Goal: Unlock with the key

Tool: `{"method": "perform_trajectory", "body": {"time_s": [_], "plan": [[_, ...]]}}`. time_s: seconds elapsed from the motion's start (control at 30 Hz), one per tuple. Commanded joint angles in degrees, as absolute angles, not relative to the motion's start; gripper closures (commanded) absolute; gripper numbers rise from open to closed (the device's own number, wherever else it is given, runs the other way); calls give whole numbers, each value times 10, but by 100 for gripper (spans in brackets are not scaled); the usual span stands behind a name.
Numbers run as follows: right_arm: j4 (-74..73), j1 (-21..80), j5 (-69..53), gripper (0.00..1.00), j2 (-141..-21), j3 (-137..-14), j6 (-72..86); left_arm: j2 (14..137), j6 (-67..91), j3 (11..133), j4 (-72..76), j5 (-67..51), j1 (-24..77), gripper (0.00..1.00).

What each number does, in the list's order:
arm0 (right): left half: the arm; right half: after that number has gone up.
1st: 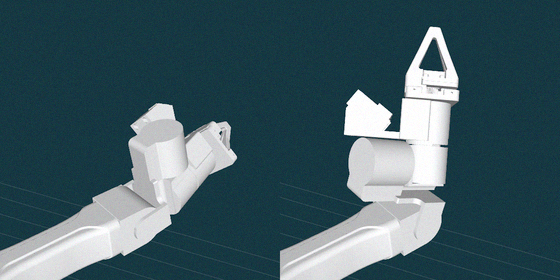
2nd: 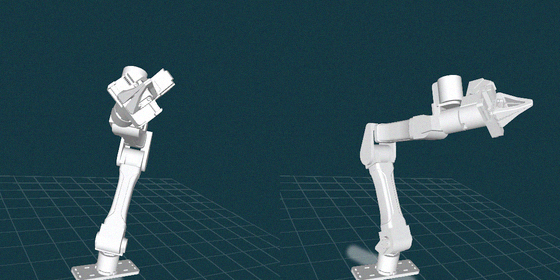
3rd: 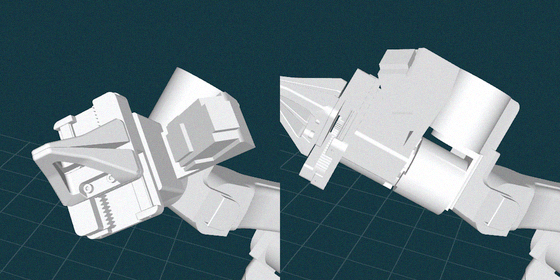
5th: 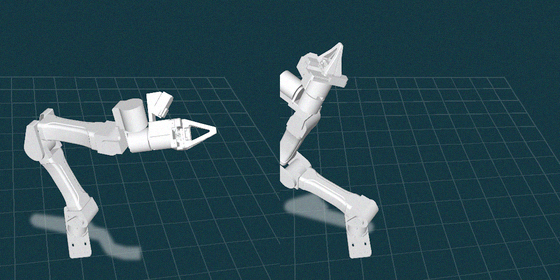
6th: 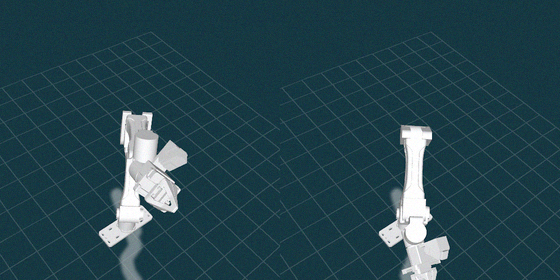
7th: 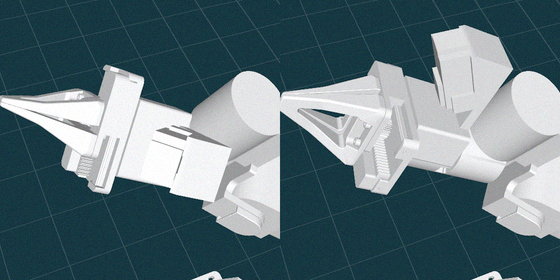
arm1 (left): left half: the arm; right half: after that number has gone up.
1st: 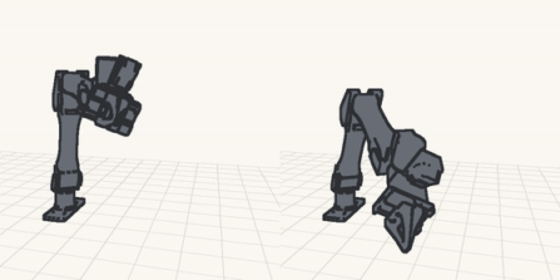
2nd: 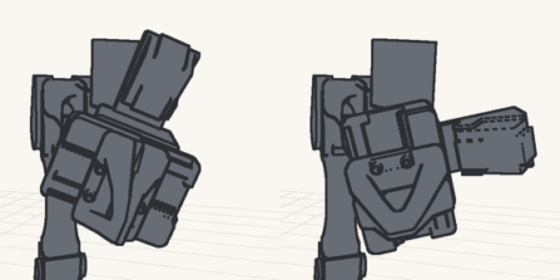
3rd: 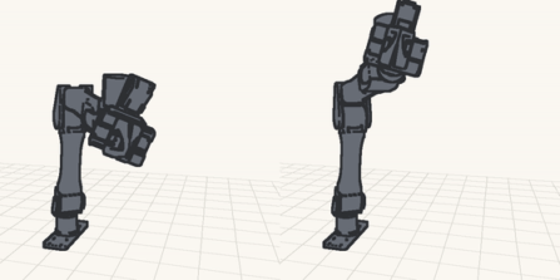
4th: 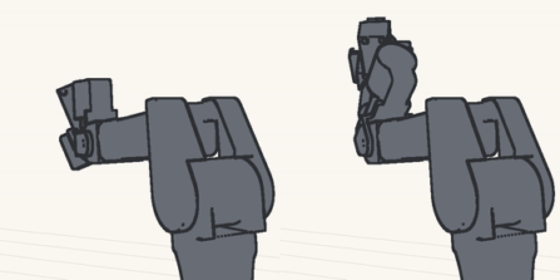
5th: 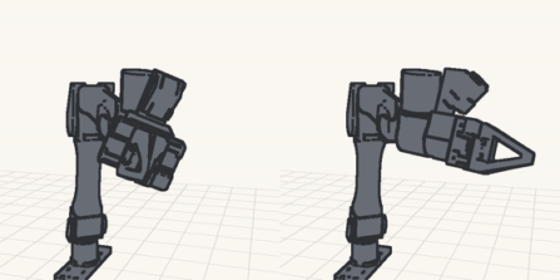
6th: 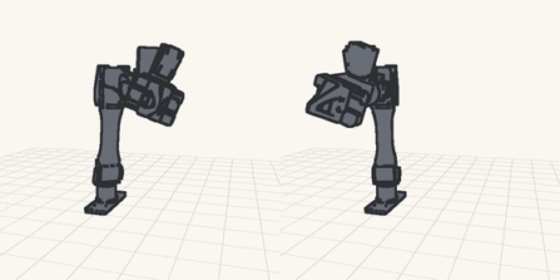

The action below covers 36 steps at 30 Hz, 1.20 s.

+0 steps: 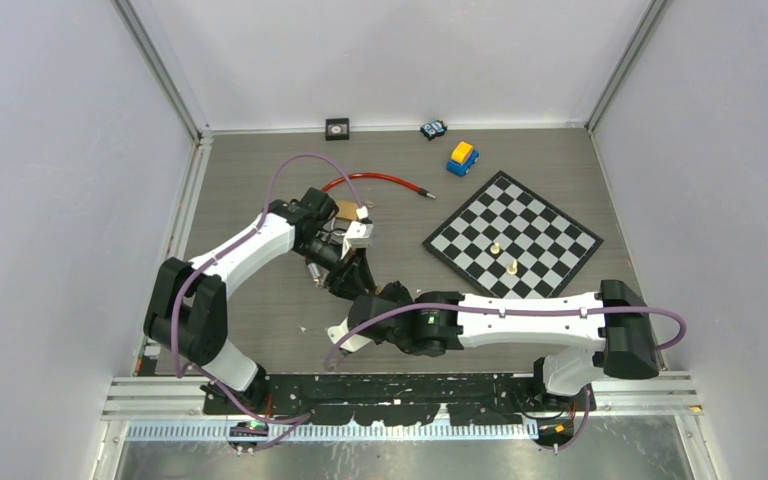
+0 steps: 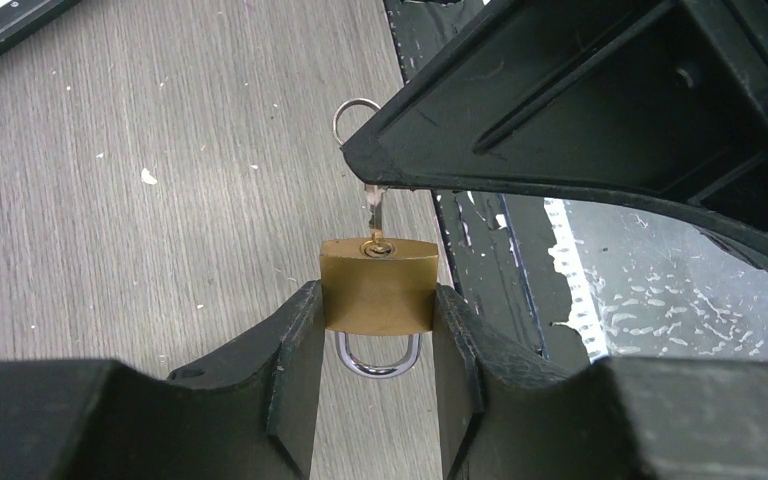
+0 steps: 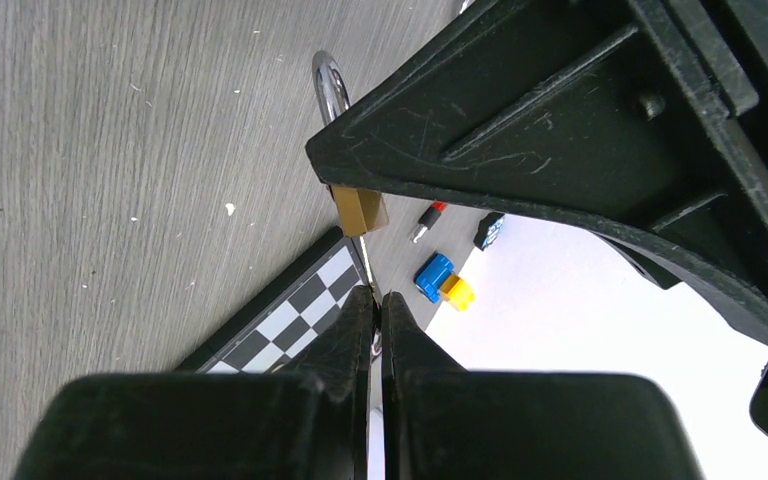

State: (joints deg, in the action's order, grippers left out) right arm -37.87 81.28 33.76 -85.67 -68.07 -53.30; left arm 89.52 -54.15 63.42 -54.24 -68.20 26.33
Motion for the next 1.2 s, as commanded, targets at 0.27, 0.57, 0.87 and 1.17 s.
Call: {"method": "perform_trajectory", "body": {"time_s": [0.27, 0.57, 0.87, 1.17], "plan": [[-377, 817, 343, 99, -859, -713, -520, 885, -540, 637, -538, -717, 260, 100], [-374, 817, 342, 99, -863, -709, -519, 880, -540, 636, -536, -719, 260, 100], [-381, 817, 330, 99, -866, -713, -511, 881, -540, 635, -535, -721, 259, 100], [-375, 820, 339, 99, -881, -718, -498, 879, -503, 630, -509, -719, 255, 100]]}}
